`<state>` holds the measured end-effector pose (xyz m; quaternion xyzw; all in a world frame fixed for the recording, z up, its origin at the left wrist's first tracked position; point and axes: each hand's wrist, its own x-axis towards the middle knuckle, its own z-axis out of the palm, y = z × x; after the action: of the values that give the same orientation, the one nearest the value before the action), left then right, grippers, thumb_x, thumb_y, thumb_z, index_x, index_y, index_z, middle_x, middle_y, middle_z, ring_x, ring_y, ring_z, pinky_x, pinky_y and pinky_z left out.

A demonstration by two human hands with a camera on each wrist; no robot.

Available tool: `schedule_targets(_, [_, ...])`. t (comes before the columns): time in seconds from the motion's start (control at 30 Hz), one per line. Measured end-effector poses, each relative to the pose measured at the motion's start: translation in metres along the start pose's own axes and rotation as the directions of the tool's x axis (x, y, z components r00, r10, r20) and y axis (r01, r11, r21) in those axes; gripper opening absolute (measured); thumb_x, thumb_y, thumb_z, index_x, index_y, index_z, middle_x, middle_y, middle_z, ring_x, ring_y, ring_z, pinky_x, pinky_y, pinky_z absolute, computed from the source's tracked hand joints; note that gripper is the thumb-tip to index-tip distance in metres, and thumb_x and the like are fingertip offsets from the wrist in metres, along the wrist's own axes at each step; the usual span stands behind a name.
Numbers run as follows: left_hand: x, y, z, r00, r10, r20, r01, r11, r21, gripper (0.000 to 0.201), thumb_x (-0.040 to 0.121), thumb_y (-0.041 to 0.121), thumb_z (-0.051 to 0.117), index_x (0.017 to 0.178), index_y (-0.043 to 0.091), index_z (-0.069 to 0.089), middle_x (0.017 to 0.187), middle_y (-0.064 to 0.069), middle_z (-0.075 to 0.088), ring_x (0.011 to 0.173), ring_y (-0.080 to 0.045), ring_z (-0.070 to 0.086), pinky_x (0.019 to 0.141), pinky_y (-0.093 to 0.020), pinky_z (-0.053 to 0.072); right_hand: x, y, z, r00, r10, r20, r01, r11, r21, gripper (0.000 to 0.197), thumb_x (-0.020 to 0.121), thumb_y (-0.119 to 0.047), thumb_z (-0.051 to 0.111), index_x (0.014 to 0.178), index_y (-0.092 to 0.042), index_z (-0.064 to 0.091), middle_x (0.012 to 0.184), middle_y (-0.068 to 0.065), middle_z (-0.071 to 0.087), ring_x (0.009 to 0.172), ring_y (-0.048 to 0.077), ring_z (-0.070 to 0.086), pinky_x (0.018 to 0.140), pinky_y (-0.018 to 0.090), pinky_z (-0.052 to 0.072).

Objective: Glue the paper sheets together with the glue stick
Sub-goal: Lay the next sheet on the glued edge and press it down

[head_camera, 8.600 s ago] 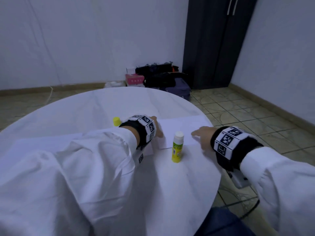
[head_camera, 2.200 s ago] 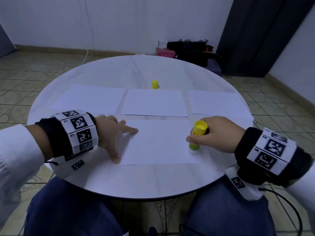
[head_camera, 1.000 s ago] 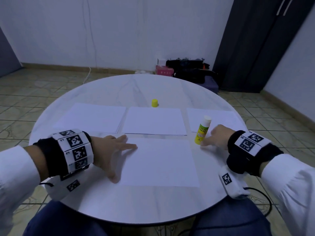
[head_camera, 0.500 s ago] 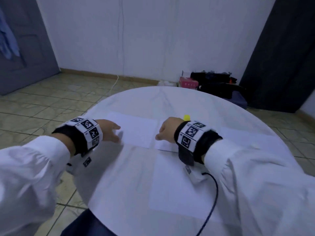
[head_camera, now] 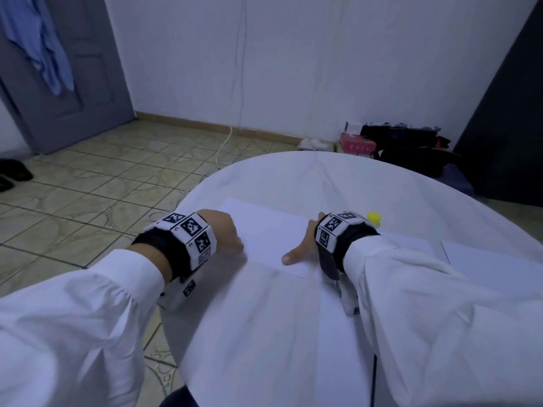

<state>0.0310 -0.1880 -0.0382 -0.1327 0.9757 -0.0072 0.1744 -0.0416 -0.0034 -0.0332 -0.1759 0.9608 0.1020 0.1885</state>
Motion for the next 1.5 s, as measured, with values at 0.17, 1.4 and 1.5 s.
schedule_targets(0.17, [0.002, -0.006, 0.005, 1.000, -0.004, -0.013, 0.004, 0.998, -0.056, 0.035, 0.088, 0.049, 0.053, 0.101, 0.023, 0.072, 0.103, 0.003, 0.070, 0.097, -0.020, 0.062, 0.085, -0.028, 0.049, 0.000, -0.002, -0.002, 0.999, -0.026, 0.025, 0.025, 1.000, 0.007, 0.088, 0.059, -0.081, 0.061, 0.123, -0.022, 0.054, 0.106, 0.001, 0.052, 0.111, 0.026, 0.052, 0.081, 0.034, 0.037])
schedule_targets(1.4, [-0.126, 0.113, 0.034, 0.885, 0.436, 0.161, -0.249, 0.738, -0.627, 0.015, 0.075, 0.008, 0.080, 0.077, 0.019, 0.069, 0.052, 0.013, 0.058, 0.051, -0.007, 0.057, 0.054, -0.016, 0.048, -0.218, 0.175, 0.114, 0.978, 0.199, 0.066, -0.158, 0.493, 0.856, 0.038, 0.073, -0.010, 0.078, 0.057, -0.012, 0.044, 0.043, 0.005, 0.054, 0.038, 0.015, 0.045, 0.042, 0.022, 0.030])
schedule_targets(1.5, [-0.127, 0.118, 0.039, 0.885, 0.434, 0.168, -0.256, 0.755, -0.605, 0.017, 0.075, 0.008, 0.080, 0.075, 0.021, 0.068, 0.055, 0.012, 0.060, 0.052, -0.006, 0.057, 0.053, -0.015, 0.048, -0.217, 0.173, 0.115, 0.975, 0.192, 0.109, -0.197, 0.535, 0.821, 0.039, 0.075, -0.008, 0.077, 0.054, -0.012, 0.044, 0.043, 0.007, 0.055, 0.040, 0.017, 0.042, 0.042, 0.021, 0.028])
